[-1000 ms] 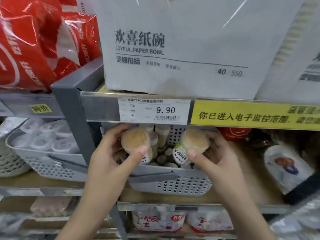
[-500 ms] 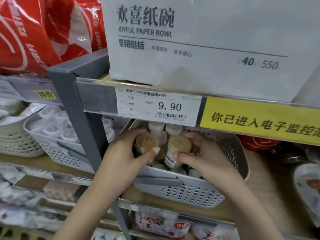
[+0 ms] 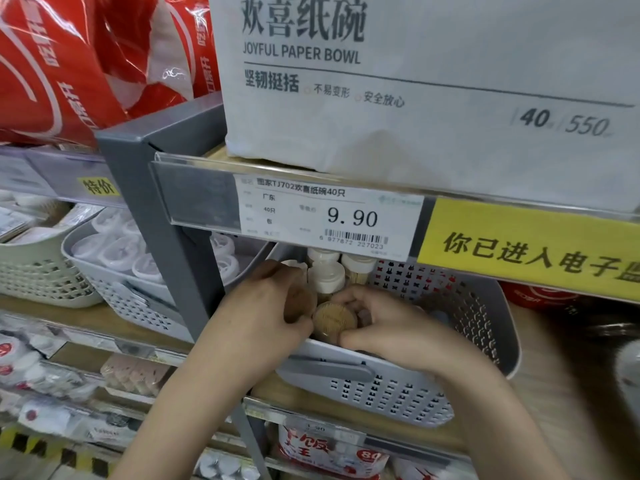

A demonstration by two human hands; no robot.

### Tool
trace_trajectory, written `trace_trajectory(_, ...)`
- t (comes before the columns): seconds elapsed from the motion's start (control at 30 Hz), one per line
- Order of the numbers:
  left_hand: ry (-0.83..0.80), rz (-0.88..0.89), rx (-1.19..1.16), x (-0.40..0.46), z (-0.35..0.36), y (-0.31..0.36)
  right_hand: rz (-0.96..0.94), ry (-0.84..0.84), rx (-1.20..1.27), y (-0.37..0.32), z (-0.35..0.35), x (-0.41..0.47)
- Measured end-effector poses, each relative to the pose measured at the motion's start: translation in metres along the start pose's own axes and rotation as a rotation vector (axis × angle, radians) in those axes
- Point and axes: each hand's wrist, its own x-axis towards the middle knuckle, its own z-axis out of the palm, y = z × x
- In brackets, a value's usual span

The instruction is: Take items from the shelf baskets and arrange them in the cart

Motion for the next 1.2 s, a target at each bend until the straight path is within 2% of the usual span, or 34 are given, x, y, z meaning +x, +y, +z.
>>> trace_trajectory(0.27, -0.077, 0.015, 0.034, 0.002, -0.002, 0.000, 0.000, -0.039, 0.028, 0.002, 0.001, 0.000)
trace_trajectory(0.57, -0.430, -0.027, 0.222, 0.029, -0.013, 0.008, 0.049, 0.053, 0.001, 0.001, -0.002, -0.005)
trace_trajectory(0.7, -0.431, -0.005, 0.209, 0.032, -0.016, 0.007, 0.051, 0.059, 0.015, 0.001, -0.003, -0.004)
trace_trajectory(0.93, -0.270, 0.040, 0.156, 0.020, -0.013, 0.004, 0.046, 0.045, 0.024, 0.001, -0.004, -0.004)
trace_trajectory(1.2, -0.326, 0.050, 0.145, 0.017, -0.013, 0.002, -0.014, -0.023, 0.023, -0.002, -0.004, -0.006)
